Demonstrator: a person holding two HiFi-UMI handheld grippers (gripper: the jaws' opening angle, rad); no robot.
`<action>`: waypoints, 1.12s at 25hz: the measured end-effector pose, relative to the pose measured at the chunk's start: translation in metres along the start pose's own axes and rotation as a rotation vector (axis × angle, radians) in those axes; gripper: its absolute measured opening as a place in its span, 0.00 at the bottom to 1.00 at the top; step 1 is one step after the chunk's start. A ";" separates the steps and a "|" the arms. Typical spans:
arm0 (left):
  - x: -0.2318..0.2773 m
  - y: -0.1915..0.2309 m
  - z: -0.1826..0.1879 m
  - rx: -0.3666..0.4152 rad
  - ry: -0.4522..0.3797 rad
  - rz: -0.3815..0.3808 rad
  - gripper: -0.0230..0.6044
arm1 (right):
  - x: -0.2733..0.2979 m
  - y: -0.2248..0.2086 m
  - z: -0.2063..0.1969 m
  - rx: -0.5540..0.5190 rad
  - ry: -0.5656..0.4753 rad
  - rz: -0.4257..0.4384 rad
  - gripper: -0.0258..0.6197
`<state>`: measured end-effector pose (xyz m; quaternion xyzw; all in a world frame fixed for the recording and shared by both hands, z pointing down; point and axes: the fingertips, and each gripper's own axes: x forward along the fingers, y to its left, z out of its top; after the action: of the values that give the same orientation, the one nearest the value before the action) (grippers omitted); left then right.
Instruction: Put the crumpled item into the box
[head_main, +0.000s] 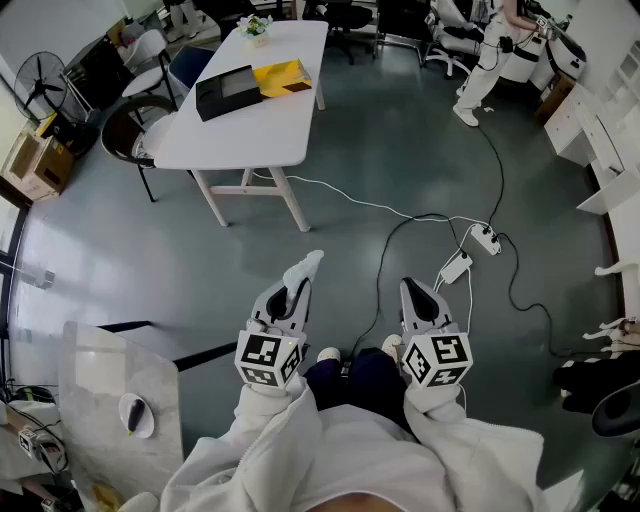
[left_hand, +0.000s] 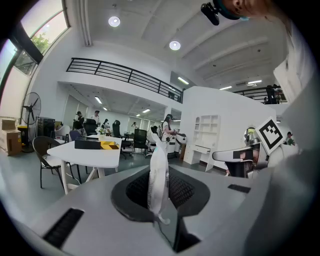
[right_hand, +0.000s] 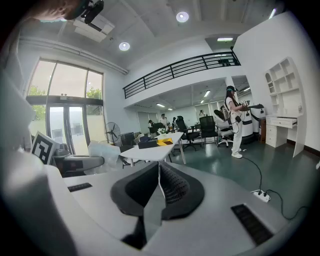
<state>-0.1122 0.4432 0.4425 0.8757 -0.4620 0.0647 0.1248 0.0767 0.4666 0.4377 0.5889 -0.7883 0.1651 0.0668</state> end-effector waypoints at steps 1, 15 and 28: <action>-0.002 0.000 -0.001 -0.001 -0.002 -0.001 0.13 | -0.001 0.001 -0.001 -0.002 0.000 0.000 0.10; -0.017 0.003 -0.008 -0.006 0.003 -0.009 0.13 | -0.002 0.015 -0.015 0.038 0.020 -0.005 0.10; -0.009 0.016 -0.014 -0.040 0.022 0.020 0.13 | 0.012 0.002 -0.018 0.078 0.049 -0.032 0.10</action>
<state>-0.1309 0.4456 0.4564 0.8676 -0.4705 0.0663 0.1466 0.0697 0.4618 0.4577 0.5993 -0.7699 0.2092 0.0656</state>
